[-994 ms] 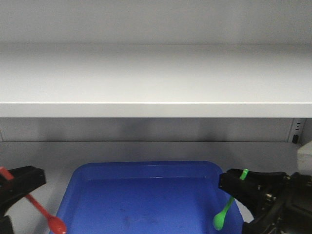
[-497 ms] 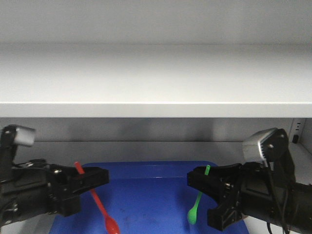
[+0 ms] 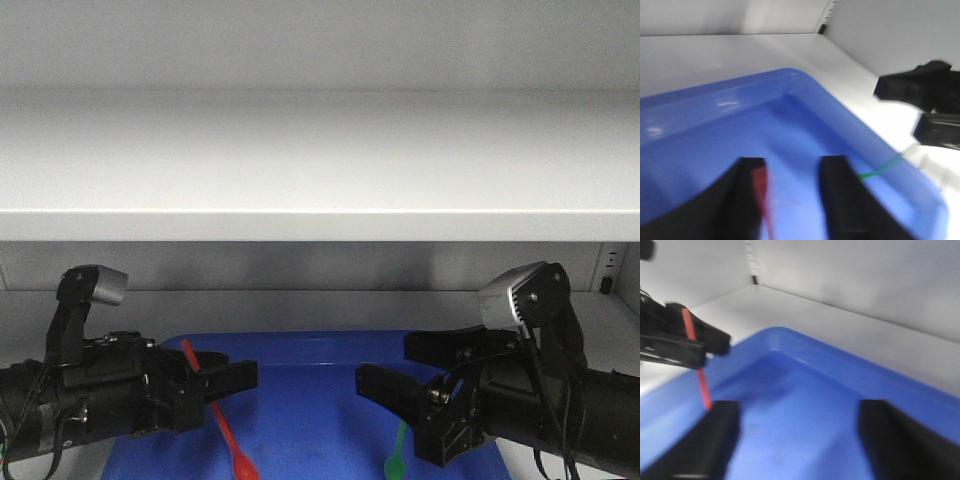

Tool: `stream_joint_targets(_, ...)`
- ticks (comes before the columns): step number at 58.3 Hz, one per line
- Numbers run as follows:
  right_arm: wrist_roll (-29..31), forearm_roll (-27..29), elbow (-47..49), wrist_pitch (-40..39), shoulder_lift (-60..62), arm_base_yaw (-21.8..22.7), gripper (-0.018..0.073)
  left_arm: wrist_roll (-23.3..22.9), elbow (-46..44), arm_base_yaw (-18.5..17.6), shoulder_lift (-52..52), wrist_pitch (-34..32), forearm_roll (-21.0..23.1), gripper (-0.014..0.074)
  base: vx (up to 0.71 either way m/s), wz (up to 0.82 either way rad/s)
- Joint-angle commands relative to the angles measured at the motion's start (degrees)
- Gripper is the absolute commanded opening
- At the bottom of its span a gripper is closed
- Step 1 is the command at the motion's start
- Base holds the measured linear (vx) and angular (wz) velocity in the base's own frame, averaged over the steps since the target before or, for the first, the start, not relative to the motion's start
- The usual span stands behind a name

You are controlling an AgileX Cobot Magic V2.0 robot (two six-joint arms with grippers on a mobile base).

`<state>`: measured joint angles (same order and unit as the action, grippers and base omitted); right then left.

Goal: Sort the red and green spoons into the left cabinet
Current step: 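Open both grippers to drop the spoons into the tray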

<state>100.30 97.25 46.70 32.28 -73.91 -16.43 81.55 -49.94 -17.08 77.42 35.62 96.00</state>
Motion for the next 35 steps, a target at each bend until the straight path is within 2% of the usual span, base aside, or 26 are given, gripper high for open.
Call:
stream_joint_targets(1, 6.38, 4.31, 1.96, -1.47, 1.37, -0.02, 0.068, 4.63, -2.17, -0.08, -1.45, -3.51, 0.55, 0.0571, 0.0, 0.0)
stream_joint_targets(7, 17.11, 2.72, 1.96, -3.58, 1.44, -0.02, 0.0692, 11.05, -2.17, -0.08, -1.51, -8.38, -5.13, 0.0594, 0.0, 0.0)
stream_joint_targets(13, 21.97, 2.65, 1.96, -4.56, 1.55, -0.02, 0.0668, 13.78, -2.17, -0.08, -2.05, -11.11, -9.63, 0.0584, 0.0, 0.0)
stream_joint_targets(20, 21.97, 2.65, 1.96, -4.98, 1.51, -0.02, 0.0622, 14.28, -2.17, -0.08, -3.03, -12.55, -11.8, 0.0582, 0.0, 0.0)
stream_joint_targets(35, 20.21, 3.45, 1.96, -4.4, 1.64, -0.02, 0.0529, 14.07, -2.17, -0.08, -7.38, -12.07, -11.8, 0.0545, 0.0, 0.0)
